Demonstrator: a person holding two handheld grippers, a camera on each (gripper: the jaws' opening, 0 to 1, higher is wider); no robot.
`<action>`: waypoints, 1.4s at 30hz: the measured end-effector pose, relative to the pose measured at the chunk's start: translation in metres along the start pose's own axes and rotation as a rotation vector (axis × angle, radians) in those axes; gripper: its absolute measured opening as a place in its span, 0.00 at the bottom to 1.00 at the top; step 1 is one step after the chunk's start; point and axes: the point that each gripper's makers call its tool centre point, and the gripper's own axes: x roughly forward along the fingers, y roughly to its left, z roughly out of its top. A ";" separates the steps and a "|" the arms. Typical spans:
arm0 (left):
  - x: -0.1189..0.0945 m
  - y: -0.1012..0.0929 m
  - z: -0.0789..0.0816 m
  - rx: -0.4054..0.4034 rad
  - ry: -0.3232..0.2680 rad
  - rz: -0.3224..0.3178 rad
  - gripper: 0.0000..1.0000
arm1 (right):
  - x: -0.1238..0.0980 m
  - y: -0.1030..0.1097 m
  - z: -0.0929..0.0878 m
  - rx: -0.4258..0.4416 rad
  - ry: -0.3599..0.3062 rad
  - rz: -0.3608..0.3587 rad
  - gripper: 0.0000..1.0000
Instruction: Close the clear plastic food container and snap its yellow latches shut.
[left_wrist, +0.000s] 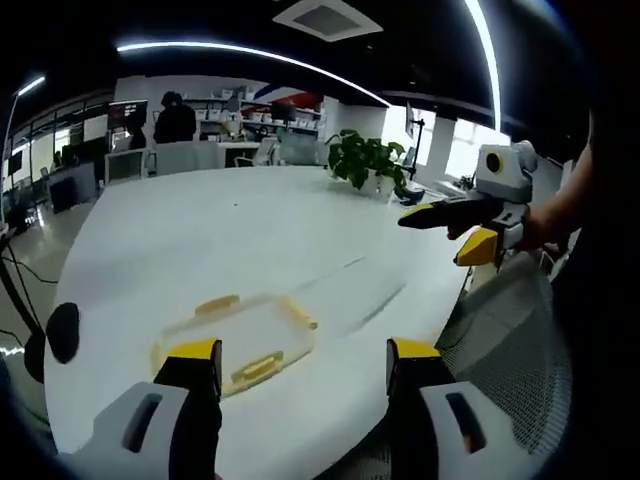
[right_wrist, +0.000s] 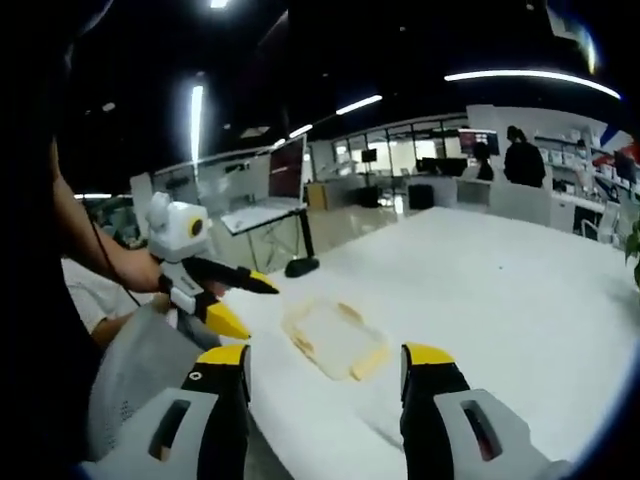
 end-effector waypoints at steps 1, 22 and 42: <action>0.000 0.003 -0.001 0.003 0.005 0.001 0.66 | 0.003 0.000 0.001 -0.003 0.001 0.003 0.60; 0.005 0.032 0.000 0.042 0.079 -0.053 0.66 | 0.039 -0.011 -0.003 -0.014 0.061 0.016 0.55; 0.003 0.071 -0.014 0.067 0.139 -0.033 0.69 | 0.069 -0.013 -0.015 -0.076 0.125 0.053 0.58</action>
